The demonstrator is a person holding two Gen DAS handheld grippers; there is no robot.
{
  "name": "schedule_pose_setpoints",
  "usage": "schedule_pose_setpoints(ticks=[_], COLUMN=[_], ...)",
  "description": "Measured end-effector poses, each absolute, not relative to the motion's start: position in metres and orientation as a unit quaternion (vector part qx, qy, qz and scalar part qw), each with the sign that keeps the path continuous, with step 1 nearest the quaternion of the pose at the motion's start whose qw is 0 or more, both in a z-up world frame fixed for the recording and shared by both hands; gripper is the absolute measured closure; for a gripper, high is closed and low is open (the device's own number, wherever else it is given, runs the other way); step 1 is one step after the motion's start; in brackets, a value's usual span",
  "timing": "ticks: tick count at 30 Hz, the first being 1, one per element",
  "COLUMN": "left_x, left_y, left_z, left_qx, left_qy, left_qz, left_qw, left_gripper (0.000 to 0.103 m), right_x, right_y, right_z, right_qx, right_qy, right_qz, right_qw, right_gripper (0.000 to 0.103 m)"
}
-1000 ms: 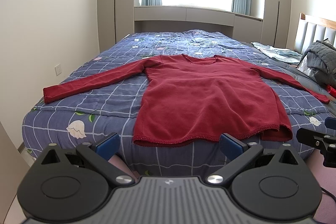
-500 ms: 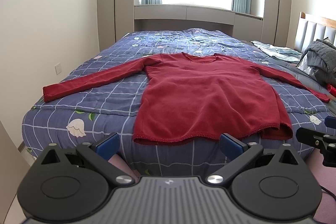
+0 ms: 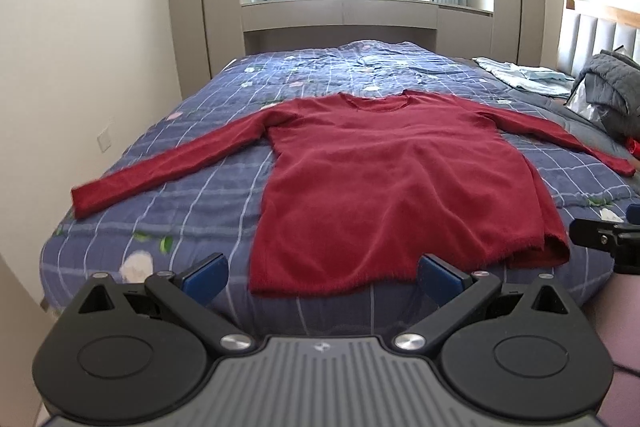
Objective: Fold small clothes
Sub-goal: 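Move both tools toward the red sweater's sleeves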
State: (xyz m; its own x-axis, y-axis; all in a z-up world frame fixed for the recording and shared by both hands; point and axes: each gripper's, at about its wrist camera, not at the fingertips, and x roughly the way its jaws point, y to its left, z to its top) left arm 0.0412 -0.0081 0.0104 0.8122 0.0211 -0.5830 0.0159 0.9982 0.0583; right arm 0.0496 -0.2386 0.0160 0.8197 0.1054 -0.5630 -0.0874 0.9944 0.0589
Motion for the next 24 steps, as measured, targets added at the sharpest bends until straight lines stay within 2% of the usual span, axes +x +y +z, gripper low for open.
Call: schedule_pose_setpoints(ticks=[17, 24], left_x=[0.18, 0.254], left_y=[-0.047, -0.09], left_z=[0.03, 0.016], left_qx=[0.027, 0.041], left_qy=[0.327, 0.346], left_qz=[0.005, 0.001], left_qw=[0.944, 0.937], left_gripper=[0.0, 0.0], right_x=[0.151, 0.189], right_y=[-0.299, -0.355], right_z=[0.011, -0.006], right_qx=[0.025, 0.051], right_qy=[0.29, 0.24], right_qz=[-0.008, -0.033], right_qw=[0.957, 0.969], right_gripper=[0.0, 0.0])
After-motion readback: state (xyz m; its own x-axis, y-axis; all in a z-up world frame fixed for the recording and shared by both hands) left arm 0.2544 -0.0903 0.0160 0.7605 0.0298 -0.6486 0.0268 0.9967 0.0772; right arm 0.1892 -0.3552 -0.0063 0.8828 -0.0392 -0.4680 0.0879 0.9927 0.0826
